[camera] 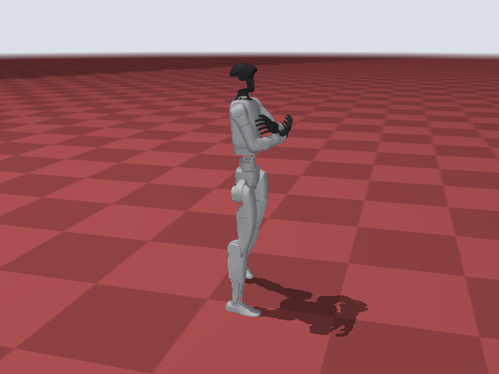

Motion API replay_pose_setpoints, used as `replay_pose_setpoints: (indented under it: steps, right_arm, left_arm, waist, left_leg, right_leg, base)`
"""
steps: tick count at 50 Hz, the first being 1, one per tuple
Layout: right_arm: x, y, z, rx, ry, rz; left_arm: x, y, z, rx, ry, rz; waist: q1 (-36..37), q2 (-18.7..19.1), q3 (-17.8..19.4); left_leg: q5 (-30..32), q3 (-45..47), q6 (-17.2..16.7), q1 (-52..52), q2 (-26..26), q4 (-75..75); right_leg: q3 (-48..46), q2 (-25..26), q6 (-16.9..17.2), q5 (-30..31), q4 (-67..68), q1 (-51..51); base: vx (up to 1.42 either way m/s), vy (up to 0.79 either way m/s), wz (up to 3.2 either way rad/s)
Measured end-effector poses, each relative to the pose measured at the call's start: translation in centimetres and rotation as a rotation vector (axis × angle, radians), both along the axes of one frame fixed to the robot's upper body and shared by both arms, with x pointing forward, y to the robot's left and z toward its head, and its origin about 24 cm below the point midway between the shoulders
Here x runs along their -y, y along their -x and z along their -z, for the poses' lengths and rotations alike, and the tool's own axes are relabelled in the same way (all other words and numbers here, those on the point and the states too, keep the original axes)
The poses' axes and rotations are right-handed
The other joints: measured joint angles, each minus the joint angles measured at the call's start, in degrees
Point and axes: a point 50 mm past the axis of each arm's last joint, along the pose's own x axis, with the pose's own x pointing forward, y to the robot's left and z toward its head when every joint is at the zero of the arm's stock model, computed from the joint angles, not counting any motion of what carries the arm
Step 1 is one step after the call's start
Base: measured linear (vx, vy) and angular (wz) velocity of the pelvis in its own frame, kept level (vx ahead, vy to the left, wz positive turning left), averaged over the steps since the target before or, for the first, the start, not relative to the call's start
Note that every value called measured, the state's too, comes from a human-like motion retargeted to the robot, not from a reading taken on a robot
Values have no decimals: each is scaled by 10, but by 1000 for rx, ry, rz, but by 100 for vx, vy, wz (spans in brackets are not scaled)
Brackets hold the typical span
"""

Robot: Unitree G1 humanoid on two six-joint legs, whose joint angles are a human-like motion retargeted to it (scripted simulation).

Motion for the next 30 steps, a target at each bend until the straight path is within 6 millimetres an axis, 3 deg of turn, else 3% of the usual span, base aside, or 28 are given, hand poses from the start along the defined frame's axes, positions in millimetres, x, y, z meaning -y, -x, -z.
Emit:
replay_pose_setpoints:
  steps: [3, 5, 10, 20, 25, 30]
  right_arm:
    - [1, -1, 2, -39, 2, 8]
    - [2, -2, 3, -58, 7, 17]
    - [1, -5, 4, -63, 33, 44]
    - [3, -14, 1, 26, 95, 75]
    - [4, -14, -2, 84, 95, 67]
    - [6, -12, -8, 169, 88, 45]
  left_arm:
    - [2, 1, 1, 28, -26, 6]
    - [3, 1, 2, 45, -43, 3]
    - [5, -2, 1, 82, -65, -33]
    - [7, -10, -7, 174, -77, -101]
    - [4, -11, -10, 247, -77, -92]
    - [-1, -9, -15, 351, -54, -77]
  waist:
    - [-3, -13, -20]
    - [-7, -17, -31]
    - [0, -11, -38]
    - [4, 53, -34]
    - [-2, 82, -36]
    - [-10, 125, -37]
  left_leg:
    - [-8, 110, 14, -94, -16, 118]
    - [-17, 203, 32, -143, -1, 160]
    - [-36, 424, 59, -169, 62, 92]
    - [25, 839, -21, -115, 88, -175]
    - [12, 849, -12, -83, 90, -213]
    - [-10, 776, -10, -53, 135, -200]
  right_leg:
    - [-45, -18, -2, -15, 13, 1]
    - [-78, -23, -9, -27, 24, 4]
    - [-155, -17, -32, -54, 44, 21]
    - [-305, 57, -51, -82, 41, 92]
    - [-346, 75, -80, -69, 85, 111]
    - [-351, 59, -149, -18, 278, 70]
  base:
    - [26, -24, 153]
    - [25, -21, 158]
    - [24, -15, 129]
    - [24, 0, 115]
    - [29, 9, 87]
    - [34, 14, 84]
